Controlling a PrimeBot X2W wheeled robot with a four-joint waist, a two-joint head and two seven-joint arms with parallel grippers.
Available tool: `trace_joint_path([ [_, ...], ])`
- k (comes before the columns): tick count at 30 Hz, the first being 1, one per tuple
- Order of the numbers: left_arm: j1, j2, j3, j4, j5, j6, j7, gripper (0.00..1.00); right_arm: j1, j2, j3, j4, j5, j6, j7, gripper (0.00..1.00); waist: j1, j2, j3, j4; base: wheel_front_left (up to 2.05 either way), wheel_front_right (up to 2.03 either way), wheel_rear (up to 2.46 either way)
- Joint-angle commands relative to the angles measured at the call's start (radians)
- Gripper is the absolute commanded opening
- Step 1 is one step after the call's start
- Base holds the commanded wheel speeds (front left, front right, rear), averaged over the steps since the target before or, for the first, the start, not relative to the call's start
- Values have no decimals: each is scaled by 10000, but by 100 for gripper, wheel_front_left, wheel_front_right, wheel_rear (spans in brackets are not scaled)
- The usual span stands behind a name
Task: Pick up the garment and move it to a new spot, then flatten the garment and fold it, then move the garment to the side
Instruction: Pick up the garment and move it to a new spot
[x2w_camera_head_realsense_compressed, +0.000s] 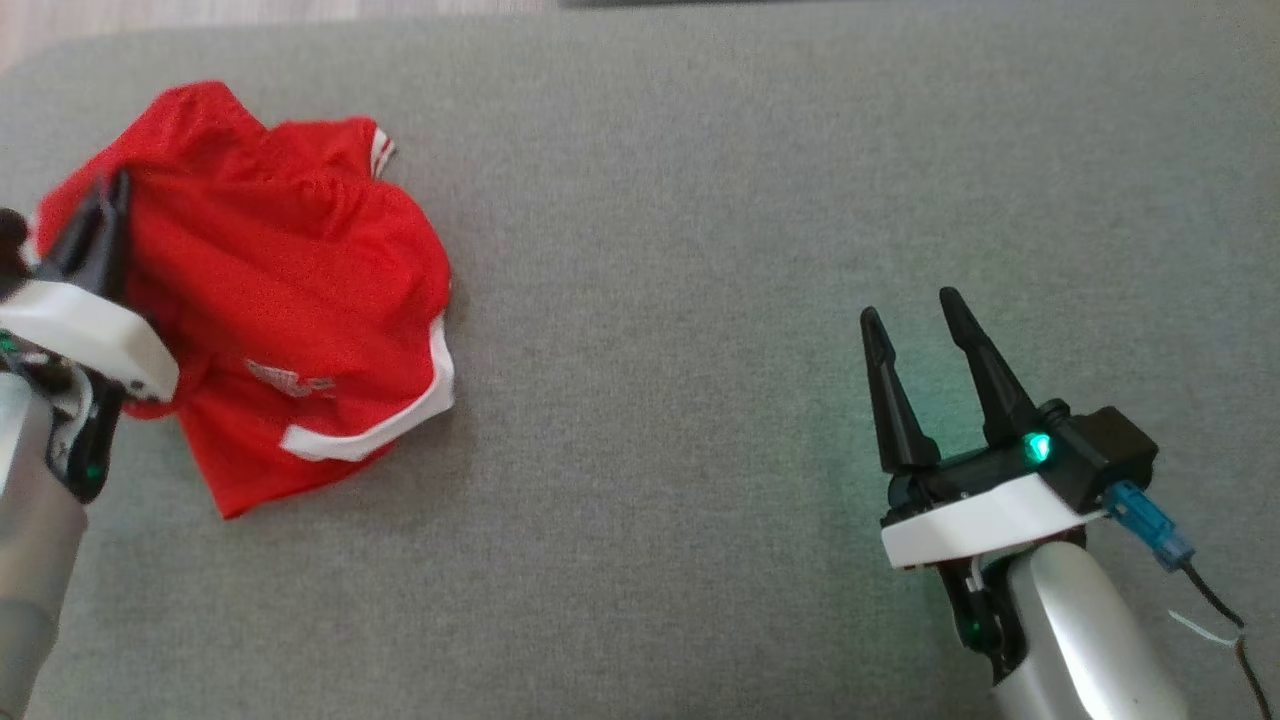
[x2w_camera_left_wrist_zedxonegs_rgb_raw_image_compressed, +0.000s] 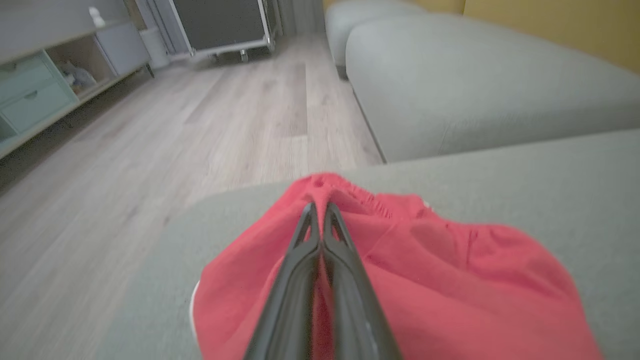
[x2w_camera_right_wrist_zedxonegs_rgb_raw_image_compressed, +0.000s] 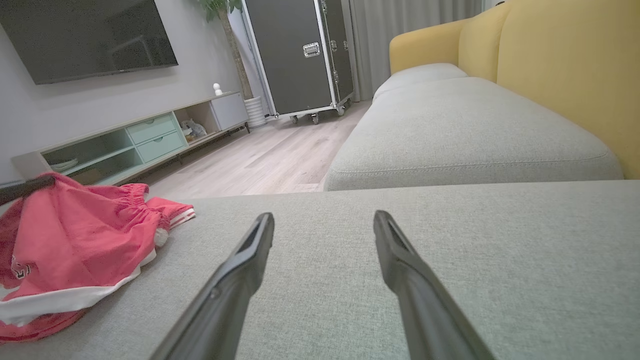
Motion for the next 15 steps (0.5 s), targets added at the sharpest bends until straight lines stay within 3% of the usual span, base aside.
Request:
trace_joint_path([
  [1,-605,557,545,-311,-51,28,-375,0,-92,-22,259,-273,70,-7,-109,100,0,0,-285,-24,0,0,0],
  [6,-594,482,970,-1518,36,153,-1361,0,117,-22,348,-176,234,-7,-109,100,0,0,-903,-45,0,0,0],
  [15,624,327,1462,-4642,233,720,-1478,0,386,-22,555,-102,437,-7,-109,100,0,0,-1465,-207,0,0,0],
])
